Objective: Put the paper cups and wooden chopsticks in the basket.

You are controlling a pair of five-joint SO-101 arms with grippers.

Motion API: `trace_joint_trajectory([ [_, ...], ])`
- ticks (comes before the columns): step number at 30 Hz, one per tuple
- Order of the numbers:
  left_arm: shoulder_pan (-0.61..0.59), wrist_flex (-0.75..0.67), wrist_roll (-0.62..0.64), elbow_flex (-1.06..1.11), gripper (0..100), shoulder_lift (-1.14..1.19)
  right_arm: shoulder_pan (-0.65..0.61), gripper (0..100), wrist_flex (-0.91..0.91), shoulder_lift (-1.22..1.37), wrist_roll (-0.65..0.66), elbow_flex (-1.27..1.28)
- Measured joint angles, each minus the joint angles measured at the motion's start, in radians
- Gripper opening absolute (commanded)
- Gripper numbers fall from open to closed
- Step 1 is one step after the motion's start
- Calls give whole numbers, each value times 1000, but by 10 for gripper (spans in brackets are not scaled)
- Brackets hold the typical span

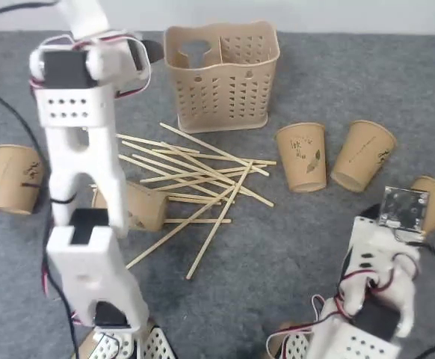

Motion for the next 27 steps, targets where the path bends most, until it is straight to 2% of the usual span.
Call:
trace_joint_trajectory([
  [4, -37, 0, 0, 120, 265, -126, 0, 125, 57, 304, -49, -327],
  [8, -54, 0, 0, 215, 265, -193, -34, 125, 227, 741, -107, -763],
  [14, -52, 0, 0, 282, 265, -195, -160, 127, 457, 1278, -170, -1435],
  [20, -54, -2, 0, 242, 265, -144, -318, 128, 473, 1611, -167, -1930],
  [27, -52, -23, 46, 84, 267, -34, -471, 158, 473, 1961, -155, -2286],
])
